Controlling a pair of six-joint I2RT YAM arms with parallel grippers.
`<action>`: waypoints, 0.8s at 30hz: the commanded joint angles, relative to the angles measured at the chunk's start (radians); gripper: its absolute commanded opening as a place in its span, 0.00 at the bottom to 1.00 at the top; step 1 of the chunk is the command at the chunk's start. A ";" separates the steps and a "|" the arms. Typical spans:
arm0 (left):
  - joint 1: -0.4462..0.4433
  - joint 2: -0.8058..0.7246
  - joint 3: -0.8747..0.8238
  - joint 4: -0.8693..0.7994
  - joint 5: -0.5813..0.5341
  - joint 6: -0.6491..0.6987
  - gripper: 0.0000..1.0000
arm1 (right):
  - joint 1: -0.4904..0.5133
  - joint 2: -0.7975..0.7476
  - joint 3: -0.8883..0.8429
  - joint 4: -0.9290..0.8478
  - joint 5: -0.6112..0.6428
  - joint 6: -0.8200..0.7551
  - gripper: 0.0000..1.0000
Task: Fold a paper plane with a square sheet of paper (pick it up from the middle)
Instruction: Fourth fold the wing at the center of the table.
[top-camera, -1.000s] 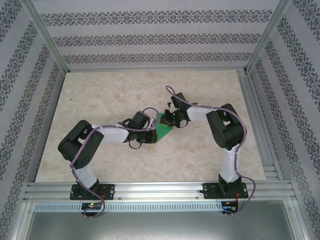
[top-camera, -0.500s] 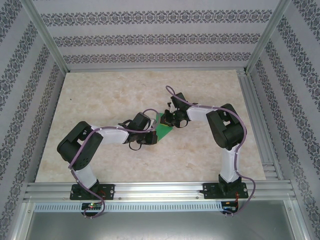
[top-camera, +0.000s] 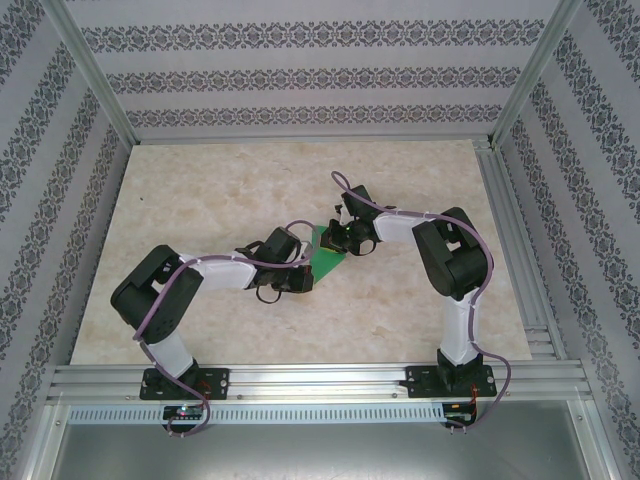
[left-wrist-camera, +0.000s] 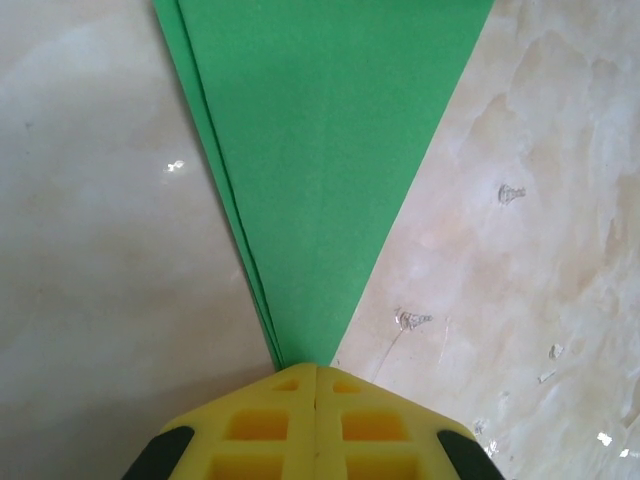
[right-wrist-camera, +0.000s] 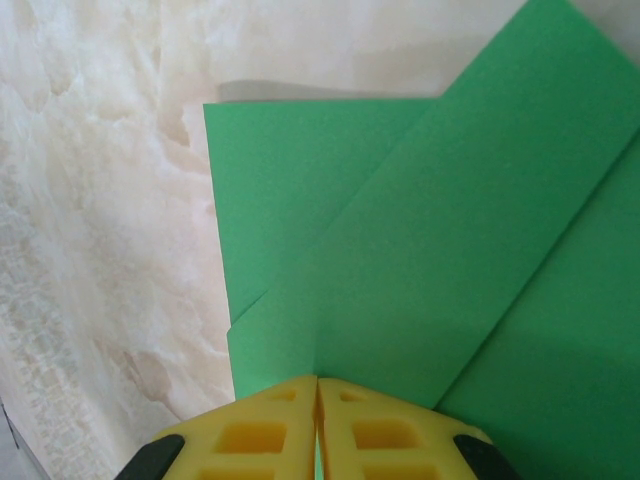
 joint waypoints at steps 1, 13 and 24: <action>-0.040 0.004 -0.053 -0.250 0.033 0.028 0.00 | -0.013 0.057 -0.010 -0.040 0.127 -0.015 0.10; 0.002 -0.129 -0.023 -0.215 -0.029 -0.014 0.12 | -0.010 -0.030 0.016 0.003 0.025 0.015 0.22; 0.128 -0.220 -0.006 -0.022 -0.099 -0.100 0.53 | -0.023 -0.239 -0.083 0.054 0.118 0.052 0.49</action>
